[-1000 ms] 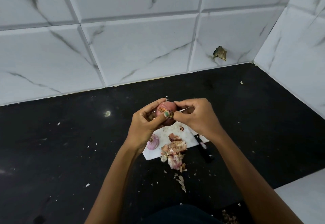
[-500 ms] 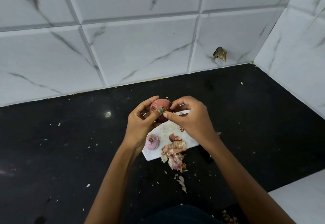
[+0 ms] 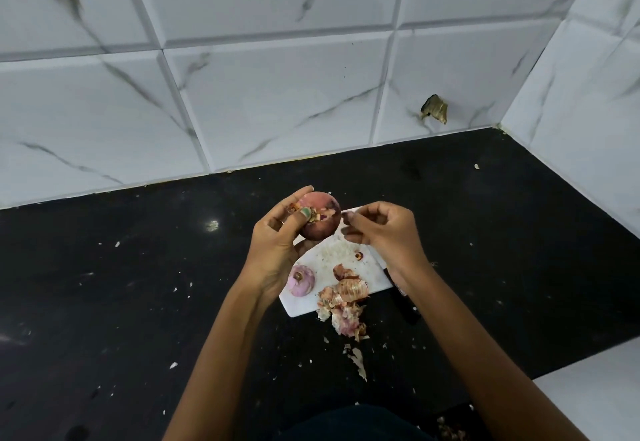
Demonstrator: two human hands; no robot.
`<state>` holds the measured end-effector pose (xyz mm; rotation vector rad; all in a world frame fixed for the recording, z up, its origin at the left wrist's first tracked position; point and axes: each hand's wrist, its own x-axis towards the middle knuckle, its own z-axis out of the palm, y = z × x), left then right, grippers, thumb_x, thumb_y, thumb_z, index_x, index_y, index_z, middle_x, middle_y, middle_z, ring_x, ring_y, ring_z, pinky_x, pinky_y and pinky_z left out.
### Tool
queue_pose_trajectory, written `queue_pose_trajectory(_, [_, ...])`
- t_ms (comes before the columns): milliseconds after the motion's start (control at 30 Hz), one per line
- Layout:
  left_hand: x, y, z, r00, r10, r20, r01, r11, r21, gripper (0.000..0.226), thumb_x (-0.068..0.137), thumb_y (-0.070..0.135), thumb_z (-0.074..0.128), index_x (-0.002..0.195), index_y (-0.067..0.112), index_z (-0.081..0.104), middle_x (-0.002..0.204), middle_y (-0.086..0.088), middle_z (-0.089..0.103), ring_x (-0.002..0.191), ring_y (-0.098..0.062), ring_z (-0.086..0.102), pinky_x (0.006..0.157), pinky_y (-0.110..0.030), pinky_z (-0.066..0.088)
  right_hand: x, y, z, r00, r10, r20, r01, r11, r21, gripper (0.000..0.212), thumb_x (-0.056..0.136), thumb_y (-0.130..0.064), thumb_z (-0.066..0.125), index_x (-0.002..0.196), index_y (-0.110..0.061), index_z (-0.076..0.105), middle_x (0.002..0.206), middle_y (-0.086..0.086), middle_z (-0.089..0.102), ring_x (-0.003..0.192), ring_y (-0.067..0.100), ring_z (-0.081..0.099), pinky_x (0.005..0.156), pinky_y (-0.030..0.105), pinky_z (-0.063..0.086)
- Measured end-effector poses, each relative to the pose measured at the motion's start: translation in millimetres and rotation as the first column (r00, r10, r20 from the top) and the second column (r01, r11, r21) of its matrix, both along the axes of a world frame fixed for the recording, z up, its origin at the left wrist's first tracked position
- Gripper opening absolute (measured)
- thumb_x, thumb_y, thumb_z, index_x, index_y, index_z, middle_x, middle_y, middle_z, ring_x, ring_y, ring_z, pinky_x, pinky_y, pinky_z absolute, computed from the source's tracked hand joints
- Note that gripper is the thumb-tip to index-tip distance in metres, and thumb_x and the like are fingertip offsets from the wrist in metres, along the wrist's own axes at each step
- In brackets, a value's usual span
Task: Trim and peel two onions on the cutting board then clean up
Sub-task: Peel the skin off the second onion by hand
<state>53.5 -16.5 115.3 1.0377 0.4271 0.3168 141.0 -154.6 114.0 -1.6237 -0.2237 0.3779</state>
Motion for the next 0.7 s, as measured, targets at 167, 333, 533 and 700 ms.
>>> queue_pose_trajectory(167, [0.1,2.0,-1.6,1.0,-0.01,-0.021,0.009,1.0,-0.013,0.026,0.096,0.006,0.051,0.113,0.015,0.069,0.12,-0.016,0.065,0.11,-0.032,0.062,0.076,-0.031,0.059,7.6,-9.3,-47.6,0.981,0.18,0.075,-0.12,0.862,-0.493,0.014,0.083,-0.004,0.068,0.074,-0.013,0.062,0.08,0.01,0.07,0.067,0.019,0.068,0.071,0.04,0.06])
queue_pose_trajectory(333, [-1.1,2.1,-4.1,0.998,-0.038,-0.044,0.039,0.999,0.033,0.027,0.097,0.008,0.051,0.116,0.017,0.069,0.124,-0.015,0.064,0.114,-0.031,0.061,0.094,-0.041,0.054,3.6,-8.2,-44.3,0.93,0.355,0.099,-0.211,0.734,-0.646,0.024,0.095,-0.02,0.055,0.089,-0.001,0.068,0.087,0.015,0.069,0.078,0.024,0.067,0.077,0.044,0.055])
queue_pose_trajectory(533, [-1.1,0.0,-4.2,0.998,-0.055,-0.036,0.06,0.99,0.126,0.026,0.095,0.01,0.054,0.116,0.018,0.068,0.115,-0.011,0.069,0.103,-0.025,0.068,0.084,-0.033,0.056,1.4,-7.2,18.2,0.958,0.21,0.194,-0.185,0.972,-0.143,0.017,0.089,-0.022,0.065,0.099,-0.009,0.069,0.089,0.005,0.071,0.077,0.012,0.069,0.065,0.024,0.057])
queue_pose_trajectory(700, [-1.6,-0.2,-2.5,0.997,-0.077,-0.013,0.077,0.953,0.291,0.03,0.096,0.004,0.054,0.119,0.018,0.066,0.114,-0.012,0.07,0.094,-0.022,0.07,0.075,-0.025,0.056,-5.8,-4.0,29.4,0.89,0.302,0.341,-0.184,0.924,-0.336,0.023,0.08,-0.024,0.075,0.102,-0.019,0.07,0.092,-0.009,0.07,0.08,0.003,0.067,0.069,0.018,0.055])
